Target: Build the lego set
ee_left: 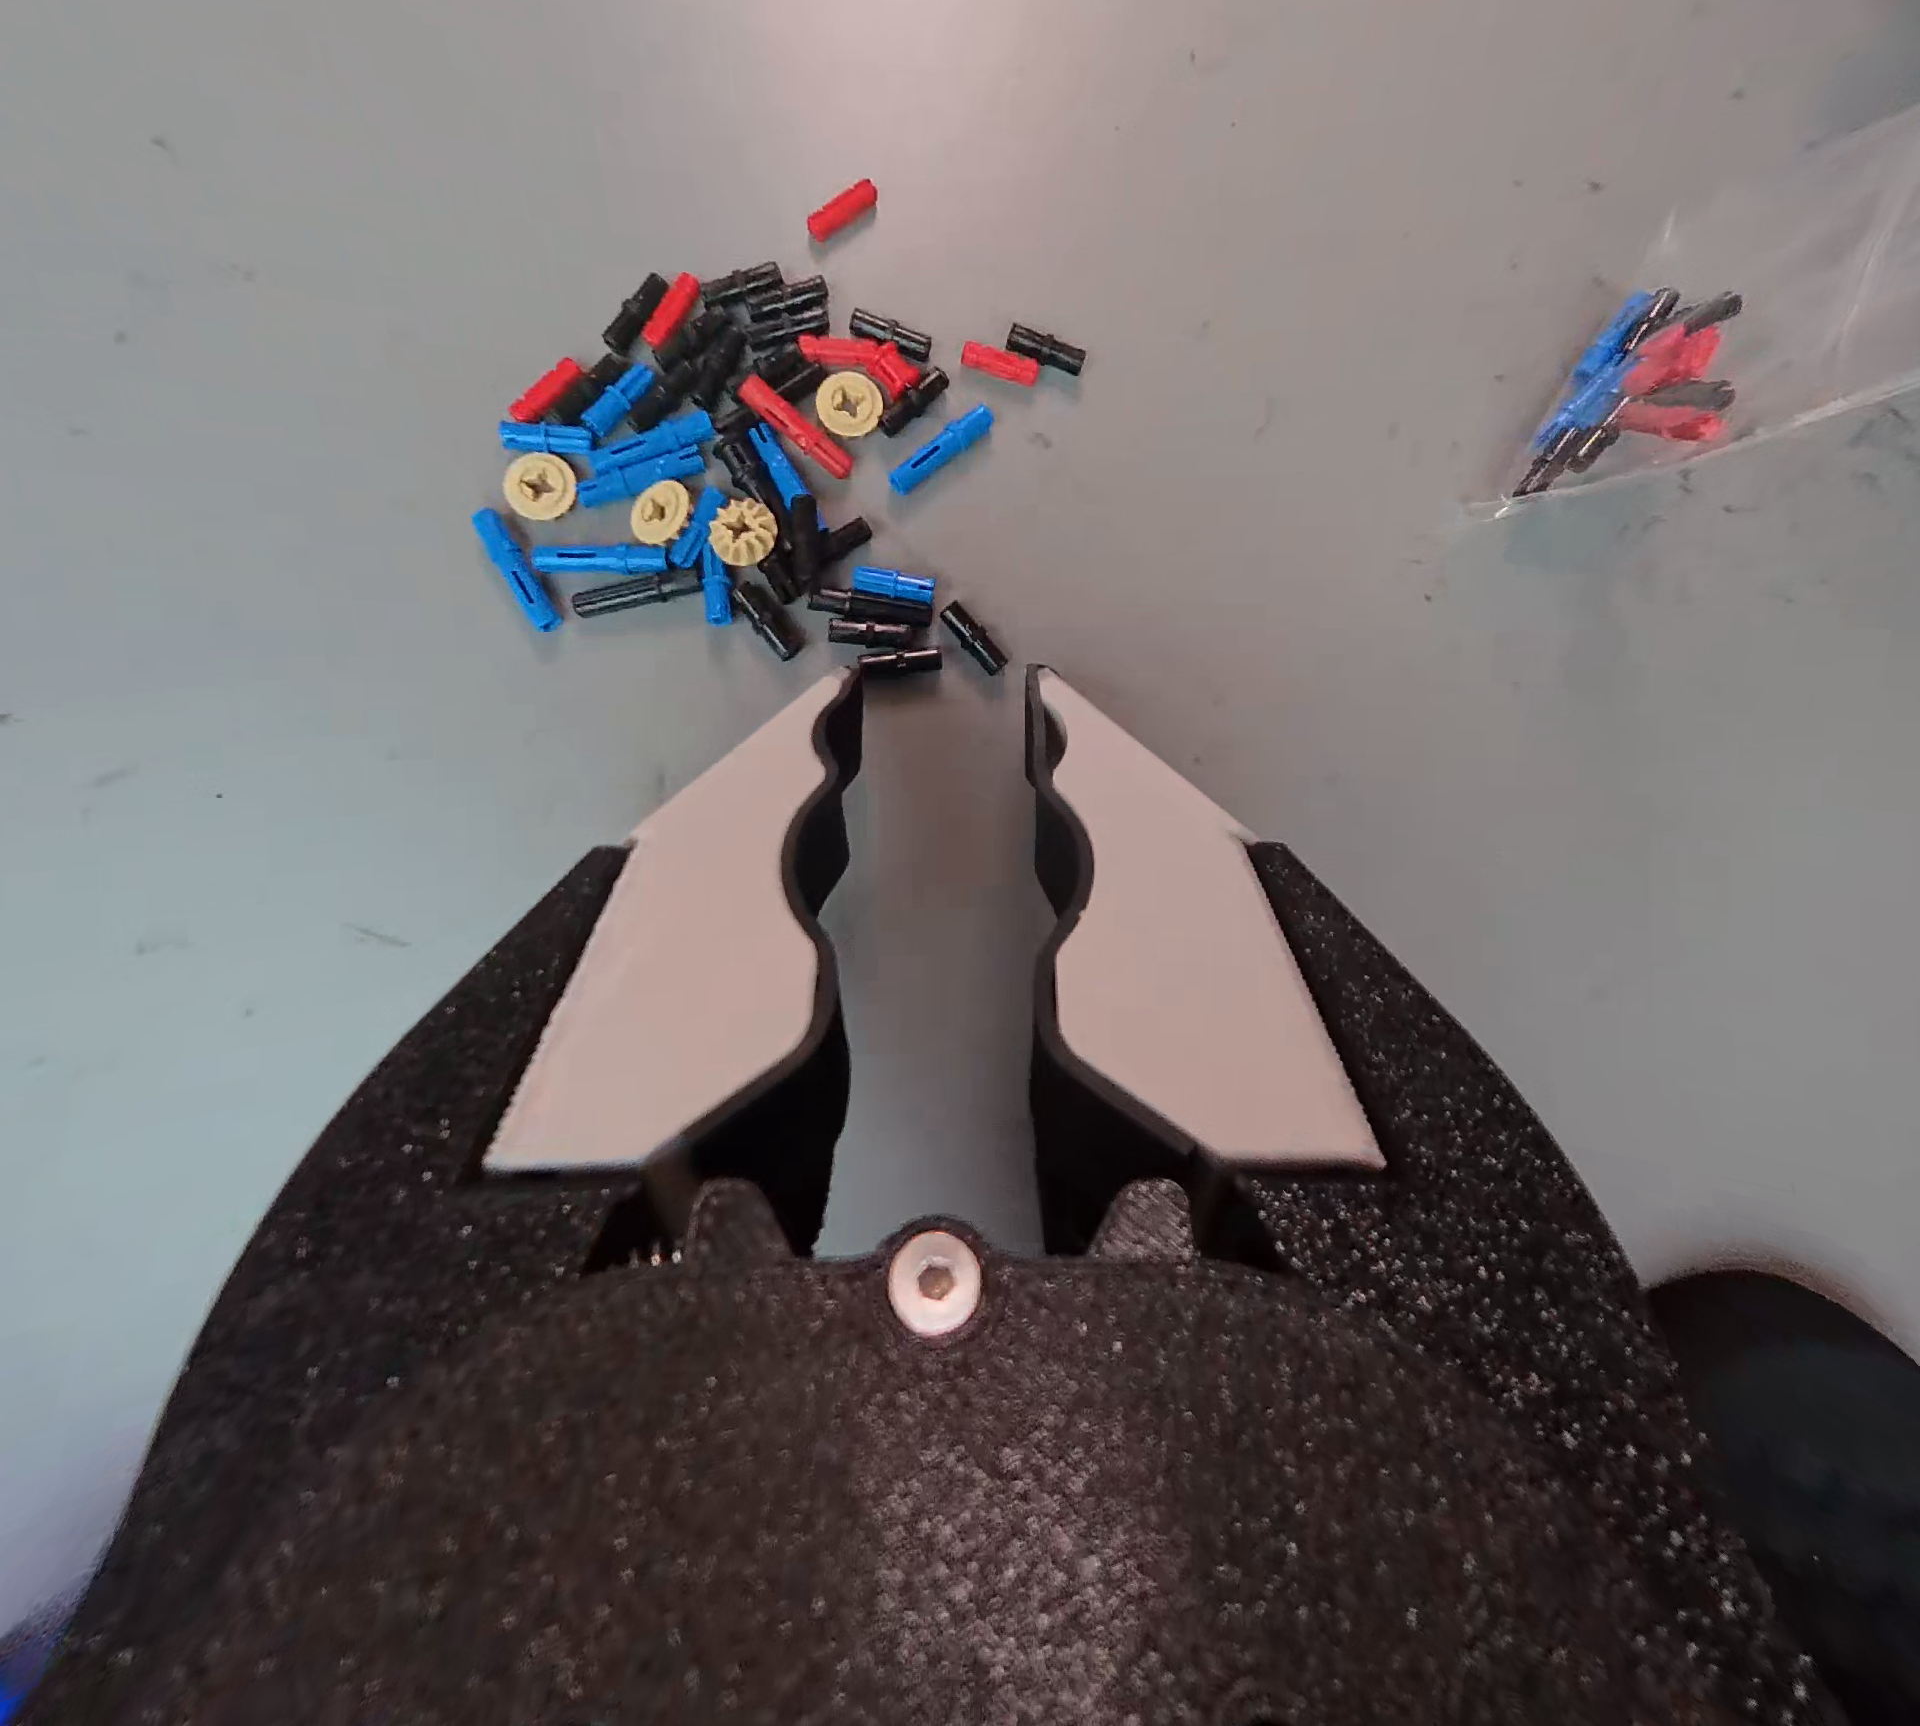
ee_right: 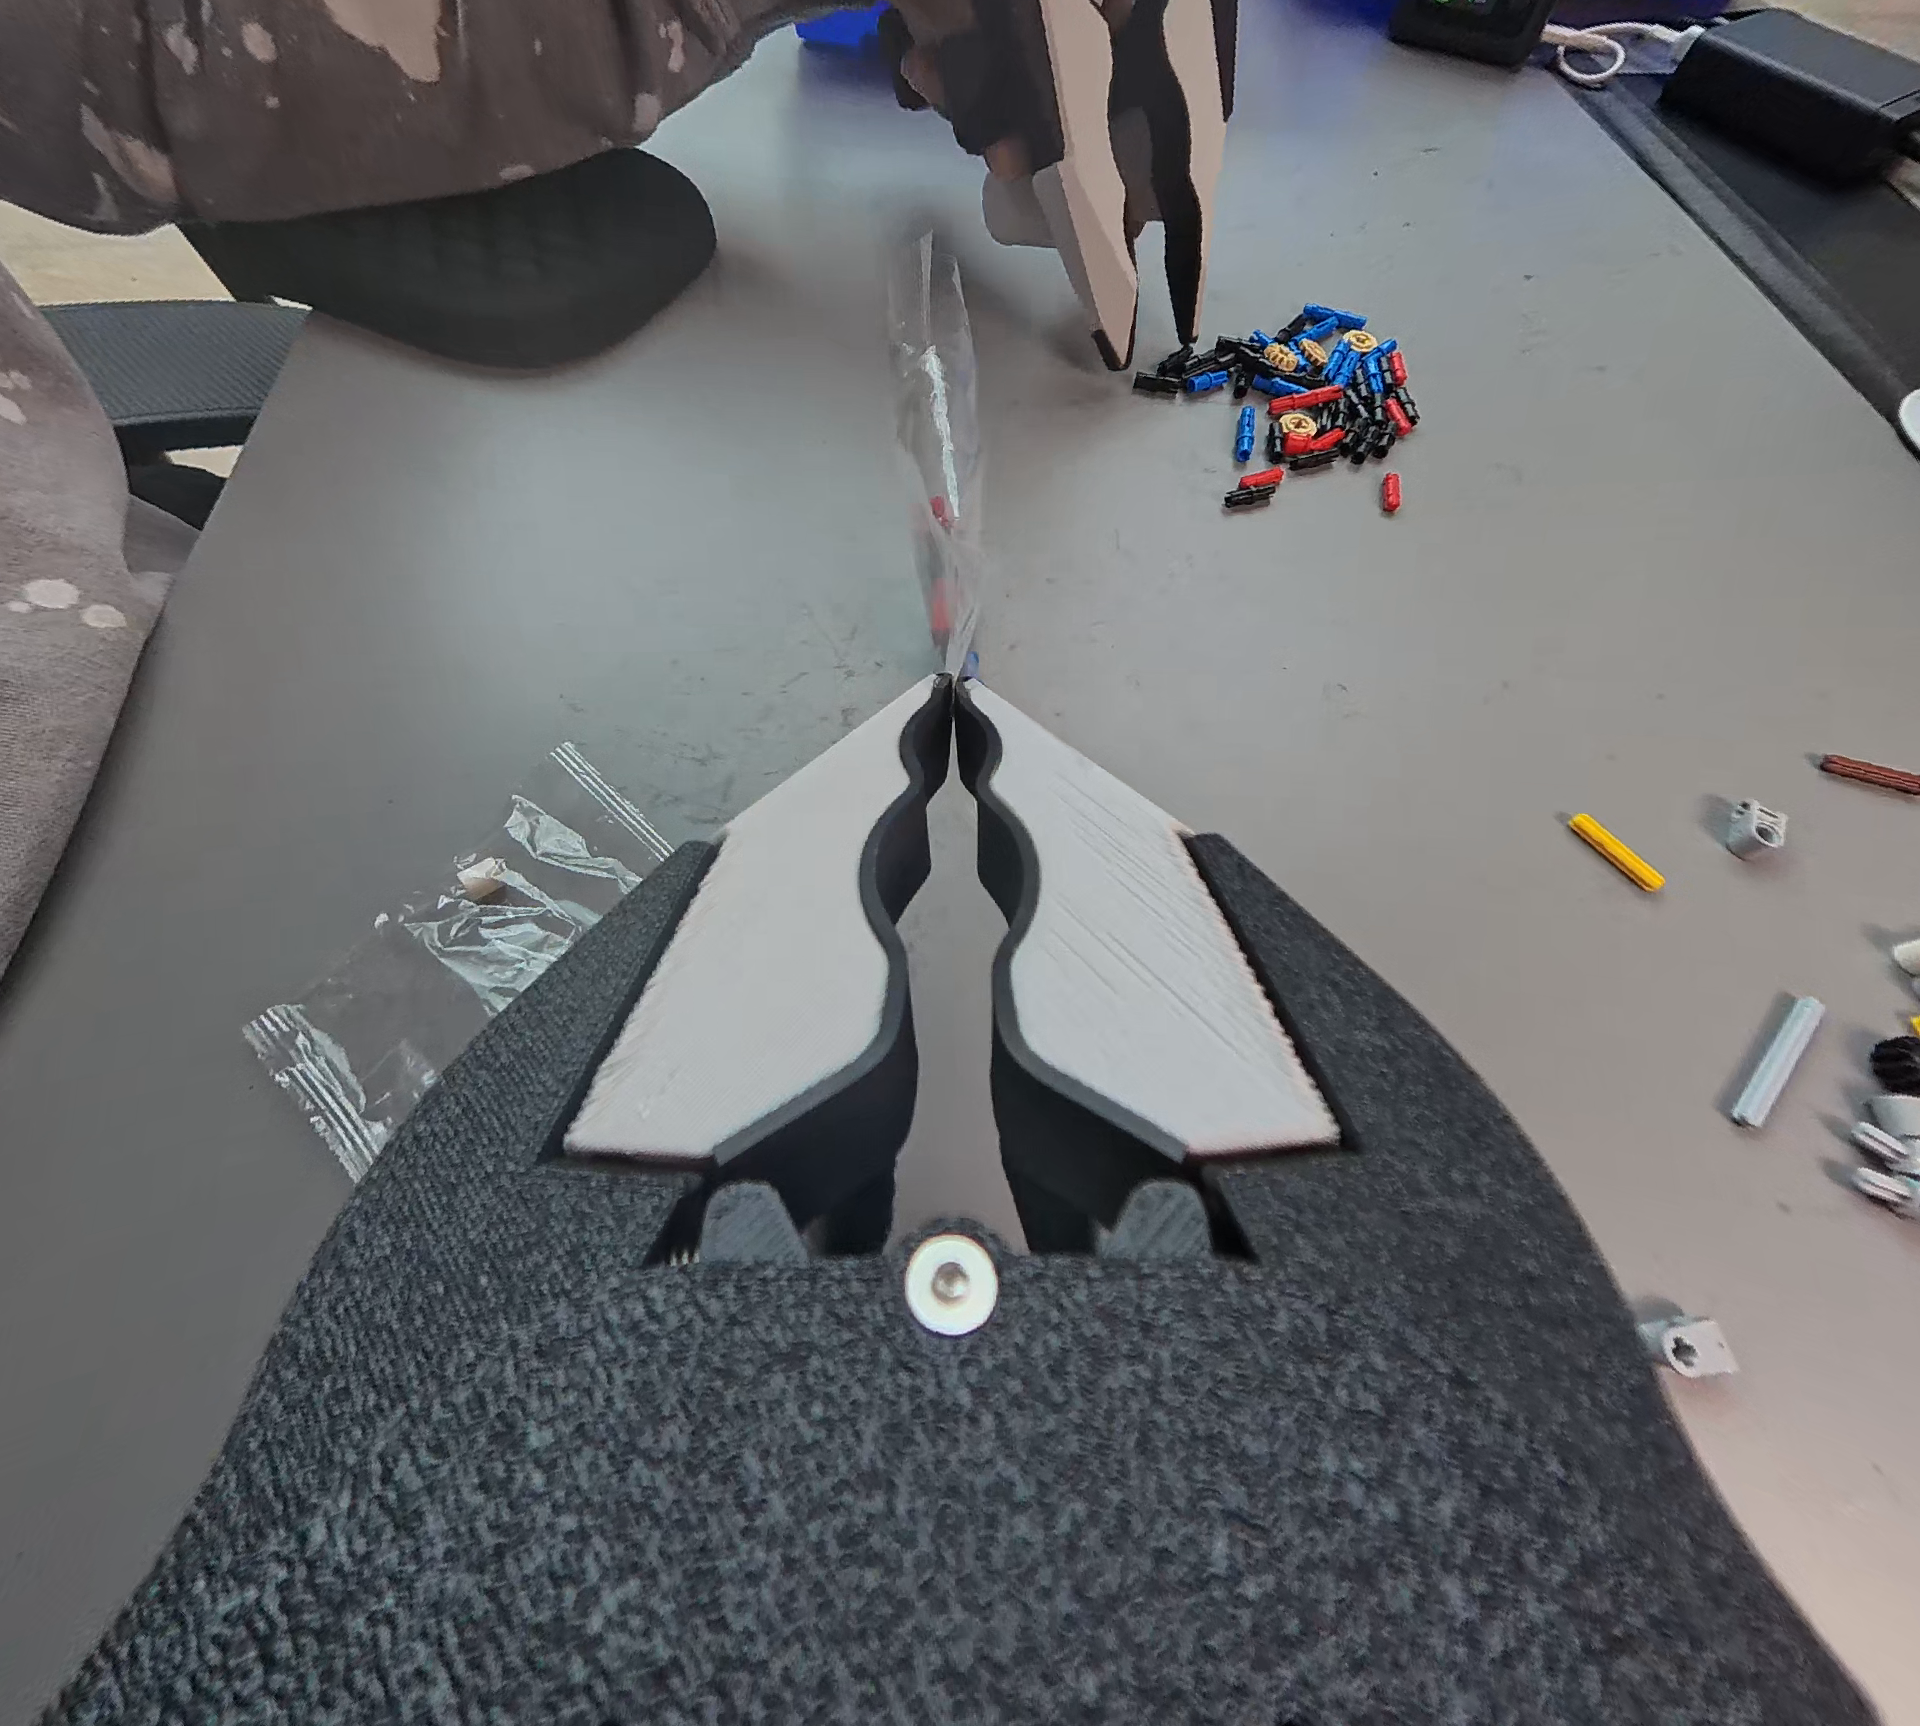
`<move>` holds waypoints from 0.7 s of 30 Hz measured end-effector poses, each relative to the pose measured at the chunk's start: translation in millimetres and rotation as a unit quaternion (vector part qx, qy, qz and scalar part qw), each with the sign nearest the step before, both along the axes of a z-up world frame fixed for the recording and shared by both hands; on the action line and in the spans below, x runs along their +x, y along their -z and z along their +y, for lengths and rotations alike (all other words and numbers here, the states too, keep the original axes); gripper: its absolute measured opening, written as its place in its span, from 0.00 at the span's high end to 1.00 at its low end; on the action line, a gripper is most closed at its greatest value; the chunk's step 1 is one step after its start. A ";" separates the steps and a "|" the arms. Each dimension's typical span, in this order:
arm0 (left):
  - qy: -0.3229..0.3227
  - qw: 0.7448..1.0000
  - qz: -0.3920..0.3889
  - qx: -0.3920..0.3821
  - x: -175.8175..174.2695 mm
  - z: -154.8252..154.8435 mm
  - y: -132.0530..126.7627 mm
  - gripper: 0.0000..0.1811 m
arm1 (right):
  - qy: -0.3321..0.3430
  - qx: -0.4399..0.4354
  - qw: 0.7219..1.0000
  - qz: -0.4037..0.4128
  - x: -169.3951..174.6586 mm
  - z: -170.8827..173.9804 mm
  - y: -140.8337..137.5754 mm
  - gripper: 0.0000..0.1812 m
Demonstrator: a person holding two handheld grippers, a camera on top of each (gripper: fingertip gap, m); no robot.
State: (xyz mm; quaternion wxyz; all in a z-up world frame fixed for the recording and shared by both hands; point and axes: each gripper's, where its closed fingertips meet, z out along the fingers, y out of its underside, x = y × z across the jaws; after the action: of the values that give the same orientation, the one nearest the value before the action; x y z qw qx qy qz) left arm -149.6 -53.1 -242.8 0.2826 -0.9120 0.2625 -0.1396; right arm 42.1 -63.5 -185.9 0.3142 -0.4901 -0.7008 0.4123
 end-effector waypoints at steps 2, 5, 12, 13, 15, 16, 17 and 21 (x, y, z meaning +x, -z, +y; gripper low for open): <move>0.000 1.000 0.006 -0.002 3.1 1.3 2.8 0.83 | -0.001 0.000 1.000 -0.001 0.1 -0.4 0.5 1.00; -0.002 1.000 0.025 0.002 4.7 4.2 4.3 0.84 | -0.001 0.002 1.000 -0.001 0.2 -0.6 0.5 1.00; 0.002 0.998 0.054 0.009 3.7 4.5 5.8 0.90 | 0.000 0.001 1.000 -0.002 0.1 -0.3 1.0 1.00; 0.002 0.998 0.056 0.009 4.5 4.2 5.9 0.92 | 0.000 0.001 1.000 -0.002 0.2 0.0 1.2 1.00; 0.002 0.998 0.061 0.010 7.1 3.9 6.1 0.95 | 0.000 0.001 1.000 -0.002 0.2 0.2 1.4 1.00; 0.002 0.998 0.066 0.012 7.4 3.9 6.3 0.95 | 0.001 0.001 1.000 -0.002 0.1 0.3 1.6 1.00; 0.003 0.997 0.070 0.013 7.4 3.9 6.3 0.95 | 0.001 0.001 1.000 -0.002 0.2 0.5 1.9 1.00; 0.011 0.997 0.071 0.016 7.2 3.2 6.3 0.95 | 0.000 0.002 1.000 -0.003 0.3 0.5 2.5 1.00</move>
State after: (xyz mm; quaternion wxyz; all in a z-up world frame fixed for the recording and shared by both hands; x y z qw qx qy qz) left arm -142.5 -49.8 -249.1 0.2766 -0.9121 0.2936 -0.0736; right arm 42.3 -63.1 -188.4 0.3130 -0.4911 -0.7027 0.4088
